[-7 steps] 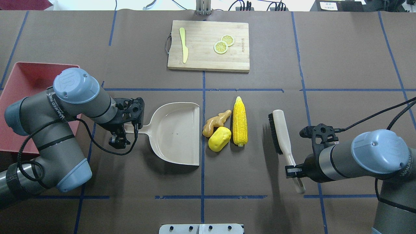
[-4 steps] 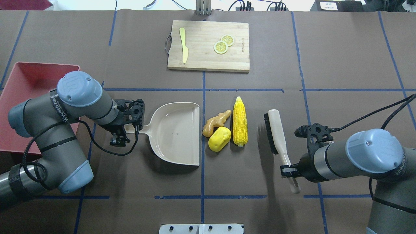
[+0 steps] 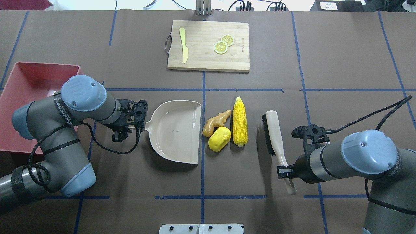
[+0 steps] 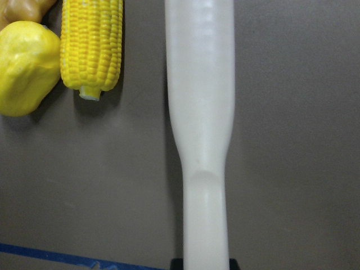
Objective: Sweep and dump trash into bin
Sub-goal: 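Slide the dustpan toward the produce while the right gripper brings the brush alongside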
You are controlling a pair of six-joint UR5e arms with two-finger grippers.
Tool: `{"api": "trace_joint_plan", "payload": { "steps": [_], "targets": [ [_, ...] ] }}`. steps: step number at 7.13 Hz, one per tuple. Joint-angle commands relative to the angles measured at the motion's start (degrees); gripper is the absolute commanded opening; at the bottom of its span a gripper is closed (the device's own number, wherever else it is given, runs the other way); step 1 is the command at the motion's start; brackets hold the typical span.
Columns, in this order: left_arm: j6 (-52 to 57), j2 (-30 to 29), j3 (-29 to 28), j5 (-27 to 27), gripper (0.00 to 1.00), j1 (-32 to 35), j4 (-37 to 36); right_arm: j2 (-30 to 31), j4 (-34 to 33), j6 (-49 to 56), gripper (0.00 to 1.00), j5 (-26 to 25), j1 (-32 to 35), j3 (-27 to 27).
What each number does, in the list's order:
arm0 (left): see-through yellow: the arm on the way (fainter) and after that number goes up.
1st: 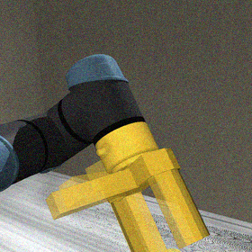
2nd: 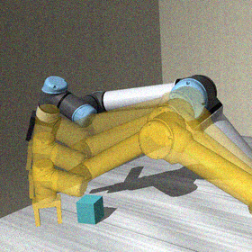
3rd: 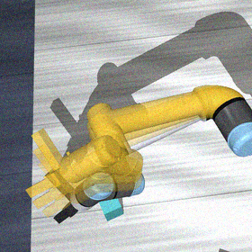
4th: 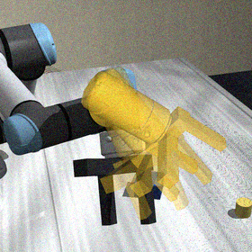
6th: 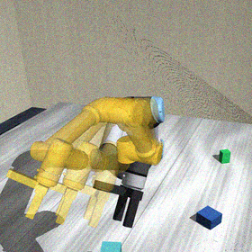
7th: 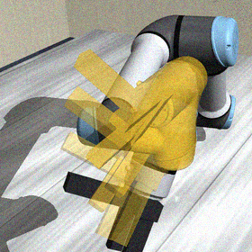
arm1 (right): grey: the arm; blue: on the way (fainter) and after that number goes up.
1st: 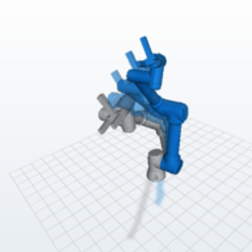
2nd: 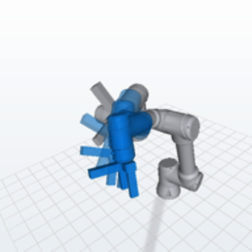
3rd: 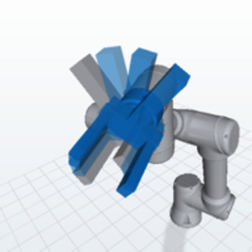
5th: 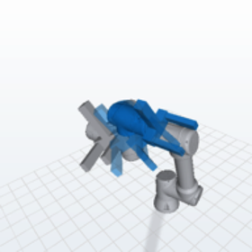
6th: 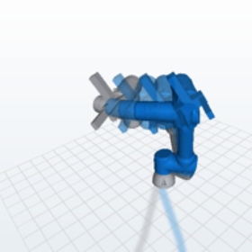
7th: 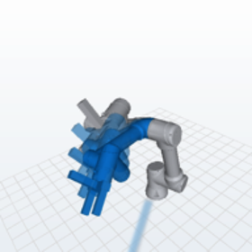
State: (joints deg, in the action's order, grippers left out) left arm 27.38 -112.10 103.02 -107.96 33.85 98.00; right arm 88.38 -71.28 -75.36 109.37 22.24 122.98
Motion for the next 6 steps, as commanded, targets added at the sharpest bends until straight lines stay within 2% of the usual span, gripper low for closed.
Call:
{"api": "trace_joint_plan", "payload": {
  "steps": [1,5,6],
  "targets": [
    [0.47,-0.05,0.16,0.82,0.06,-0.02,0.0,-2.49,0.0,-2.84,0.02,-0.38,-0.79,-1.85],
    [0.66,-0.22,0.16,0.91,0.07,-0.02,0.0,-5.23,-3.77,-3.92,0.01,1.2,-1.49,-2.65],
    [0.65,-0.57,-0.18,2.48,0.07,-0.1,0.0,-6.28,-4.21,-3.92,0.01,1.72,-1.49,-3.52]
  ]
}}
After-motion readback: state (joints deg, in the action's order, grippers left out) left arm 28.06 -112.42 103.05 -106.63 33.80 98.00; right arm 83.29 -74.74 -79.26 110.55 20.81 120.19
